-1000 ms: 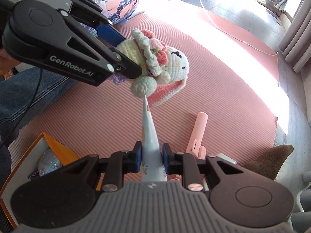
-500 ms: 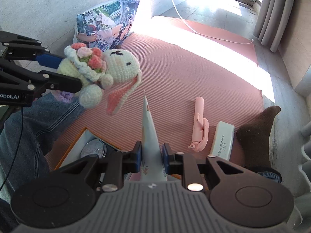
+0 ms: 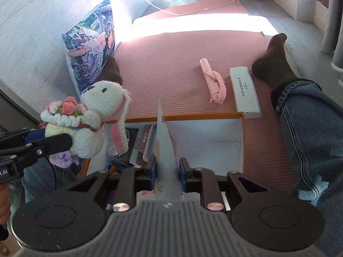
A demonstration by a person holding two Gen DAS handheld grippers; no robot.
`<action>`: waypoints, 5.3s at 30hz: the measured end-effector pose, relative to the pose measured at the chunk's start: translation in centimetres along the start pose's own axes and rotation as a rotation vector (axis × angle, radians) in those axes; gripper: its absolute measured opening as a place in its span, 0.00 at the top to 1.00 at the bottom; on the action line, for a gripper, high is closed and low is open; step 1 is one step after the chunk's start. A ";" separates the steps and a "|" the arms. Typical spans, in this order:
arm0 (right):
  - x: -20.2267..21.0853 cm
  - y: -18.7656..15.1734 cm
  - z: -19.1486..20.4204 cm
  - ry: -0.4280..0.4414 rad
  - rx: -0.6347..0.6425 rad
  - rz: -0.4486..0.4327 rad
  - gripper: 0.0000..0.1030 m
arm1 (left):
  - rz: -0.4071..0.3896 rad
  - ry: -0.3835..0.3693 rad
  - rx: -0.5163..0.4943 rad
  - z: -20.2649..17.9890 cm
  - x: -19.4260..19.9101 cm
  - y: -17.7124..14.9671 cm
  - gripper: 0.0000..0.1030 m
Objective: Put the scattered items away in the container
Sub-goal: 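Lift the bunny with left tool while right tool lifts the lotion tube toward the box, then lower the bunny into the box with left tool while right tool lowers the lotion tube, then open both tools and release the bunny and lotion tube inside the box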
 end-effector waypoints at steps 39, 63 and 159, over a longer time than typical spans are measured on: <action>-8.6 -4.5 -1.7 -0.168 0.022 0.244 0.76 | 0.356 -0.111 -0.030 -2.8 -8.9 -6.3 0.45; -9.8 -4.1 -0.9 -0.219 0.134 0.286 0.76 | 0.499 -0.177 0.038 -1.5 -13.5 -8.5 0.77; -10.4 -1.8 7.9 -0.132 0.463 0.161 0.98 | 0.341 -0.053 0.155 5.4 -8.1 -7.3 0.72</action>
Point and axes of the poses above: each gripper's, at about its wrist camera, not at the fingertips, and x roughly against the way its jaws point, z to its left, y to its top, the point moved 5 cm from there along -x, roughly the way its jaws point, and after that the axes turned 10 degrees about z, right-handed, at the moved point
